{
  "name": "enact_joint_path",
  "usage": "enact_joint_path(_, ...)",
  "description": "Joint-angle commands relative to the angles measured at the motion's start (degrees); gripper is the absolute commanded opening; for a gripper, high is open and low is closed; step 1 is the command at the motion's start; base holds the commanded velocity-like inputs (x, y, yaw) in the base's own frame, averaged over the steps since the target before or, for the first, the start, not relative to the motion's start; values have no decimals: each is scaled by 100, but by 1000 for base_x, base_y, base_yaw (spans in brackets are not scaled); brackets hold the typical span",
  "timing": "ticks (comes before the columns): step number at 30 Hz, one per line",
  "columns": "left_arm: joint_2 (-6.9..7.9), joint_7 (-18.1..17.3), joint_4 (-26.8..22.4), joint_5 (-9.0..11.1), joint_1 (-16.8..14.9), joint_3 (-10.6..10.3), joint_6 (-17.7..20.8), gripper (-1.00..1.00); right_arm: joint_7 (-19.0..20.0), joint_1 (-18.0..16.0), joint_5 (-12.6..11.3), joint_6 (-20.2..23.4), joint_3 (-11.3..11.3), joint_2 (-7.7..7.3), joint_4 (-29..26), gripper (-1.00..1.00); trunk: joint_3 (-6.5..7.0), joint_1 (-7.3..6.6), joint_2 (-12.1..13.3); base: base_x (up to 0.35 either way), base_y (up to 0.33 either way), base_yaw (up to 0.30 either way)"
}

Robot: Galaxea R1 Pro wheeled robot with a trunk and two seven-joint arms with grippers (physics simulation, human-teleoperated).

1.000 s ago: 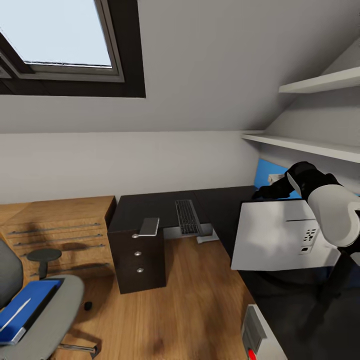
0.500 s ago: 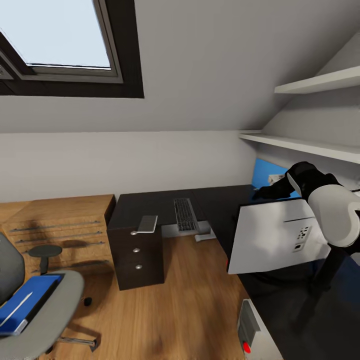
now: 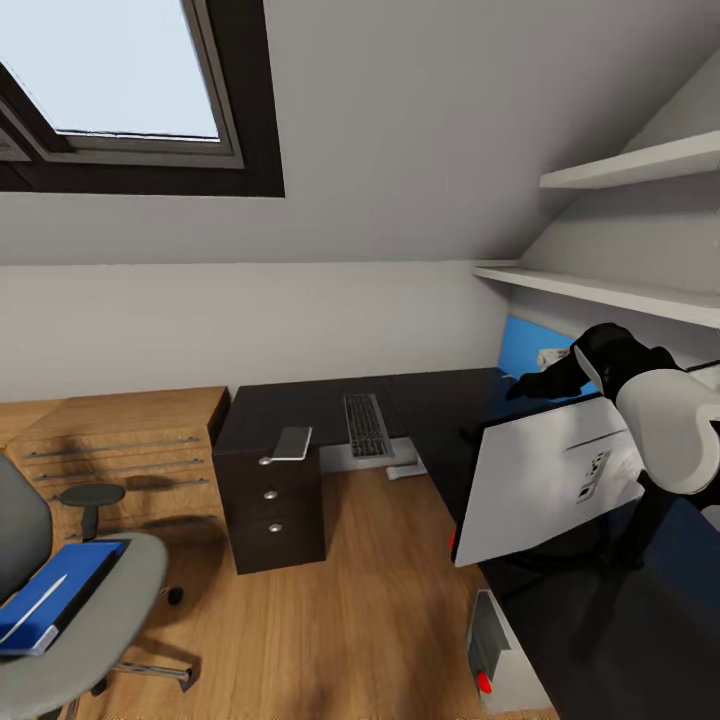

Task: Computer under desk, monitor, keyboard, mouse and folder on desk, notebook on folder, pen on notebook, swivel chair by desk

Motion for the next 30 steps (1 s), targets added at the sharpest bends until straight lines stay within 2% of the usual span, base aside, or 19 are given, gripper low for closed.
enact_joint_path(1, -4, -13, -11, 29, 2, 20, -6, 100, 45, -2, 82, 16, -27, 0, -8, 100, -7, 0, -5, -75, -51, 0)
enact_joint_path(12, -4, -13, -11, 29, 1, 20, -6, 100, 45, -2, 85, 43, 126, 0, -14, 100, -7, 0, -5, -72, -50, 0)
enact_joint_path(30, -4, -13, -11, 29, 3, 20, -6, 100, 45, -2, 86, 63, 173, 0, -14, 100, -7, 0, -5, -68, -40, 0)
